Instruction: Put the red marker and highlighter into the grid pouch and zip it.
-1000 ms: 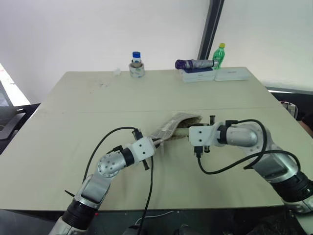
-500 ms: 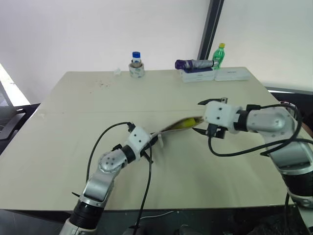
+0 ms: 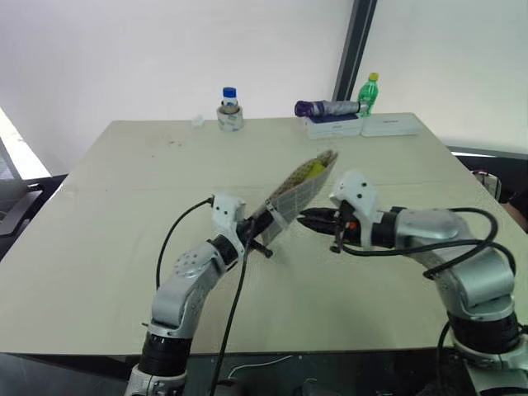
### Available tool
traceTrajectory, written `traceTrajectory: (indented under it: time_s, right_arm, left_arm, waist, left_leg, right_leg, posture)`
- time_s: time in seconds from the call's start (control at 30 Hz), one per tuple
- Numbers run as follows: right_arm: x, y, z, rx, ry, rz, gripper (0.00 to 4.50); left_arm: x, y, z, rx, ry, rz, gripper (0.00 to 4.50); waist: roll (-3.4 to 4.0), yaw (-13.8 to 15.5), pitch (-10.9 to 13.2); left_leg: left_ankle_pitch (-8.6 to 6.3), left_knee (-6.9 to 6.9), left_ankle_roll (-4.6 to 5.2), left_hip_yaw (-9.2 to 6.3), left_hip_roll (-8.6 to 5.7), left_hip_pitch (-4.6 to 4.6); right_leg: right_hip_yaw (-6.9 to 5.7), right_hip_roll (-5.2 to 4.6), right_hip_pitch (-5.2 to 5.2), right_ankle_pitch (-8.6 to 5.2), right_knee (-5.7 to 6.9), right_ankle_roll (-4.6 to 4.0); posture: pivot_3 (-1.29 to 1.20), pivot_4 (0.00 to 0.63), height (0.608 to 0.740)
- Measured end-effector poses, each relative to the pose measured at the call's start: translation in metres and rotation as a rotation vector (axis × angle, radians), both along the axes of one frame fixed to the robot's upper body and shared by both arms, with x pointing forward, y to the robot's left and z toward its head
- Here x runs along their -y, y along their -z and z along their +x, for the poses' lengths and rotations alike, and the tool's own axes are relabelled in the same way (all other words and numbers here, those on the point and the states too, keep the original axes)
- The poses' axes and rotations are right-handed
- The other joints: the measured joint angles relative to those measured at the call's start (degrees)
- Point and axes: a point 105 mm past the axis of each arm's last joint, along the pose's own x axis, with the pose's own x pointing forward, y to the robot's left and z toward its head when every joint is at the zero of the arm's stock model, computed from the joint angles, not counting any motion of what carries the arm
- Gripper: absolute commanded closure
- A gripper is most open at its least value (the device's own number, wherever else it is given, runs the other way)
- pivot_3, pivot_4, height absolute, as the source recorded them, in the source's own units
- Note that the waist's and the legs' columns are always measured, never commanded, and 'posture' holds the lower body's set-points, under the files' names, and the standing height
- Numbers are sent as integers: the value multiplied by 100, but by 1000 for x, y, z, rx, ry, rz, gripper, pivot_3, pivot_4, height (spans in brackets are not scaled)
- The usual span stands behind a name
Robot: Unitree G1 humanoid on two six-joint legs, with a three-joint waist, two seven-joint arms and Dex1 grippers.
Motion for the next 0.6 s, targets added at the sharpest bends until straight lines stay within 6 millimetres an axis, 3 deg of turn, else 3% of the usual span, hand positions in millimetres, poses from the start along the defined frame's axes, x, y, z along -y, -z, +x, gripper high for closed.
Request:
traceTrajectory:
  time_s: [0.4,0.5,0.6]
  right_arm:
    - [-16,6,3,-20,27,53,3980]
    - [-18,7,2,-25,20,58,3100]
    - [-20,8,2,-25,23,56,1623]
  left_arm:
    - [0,-2,-1,-44,39,-38,4500]
    - [-1,-1,-1,-44,36,-27,4500]
    - [-1,-1,-1,-44,37,-23,4500]
  waist:
    - [0,-7,0]
    - [0,-8,0]
    - [0,-8,0]
  left_leg:
    - [0,-1,0,0,0,0]
    - [0,-1,0,0,0,0]
    - [0,-1,0,0,0,0]
  right_leg:
    - [0,1,-1,0,0,0]
    - [0,1,-2,0,0,0]
    - [0,1,-1,0,0,0]
  posture:
    - [0,150,740]
    - [0,150,740]
    - [0,150,740]
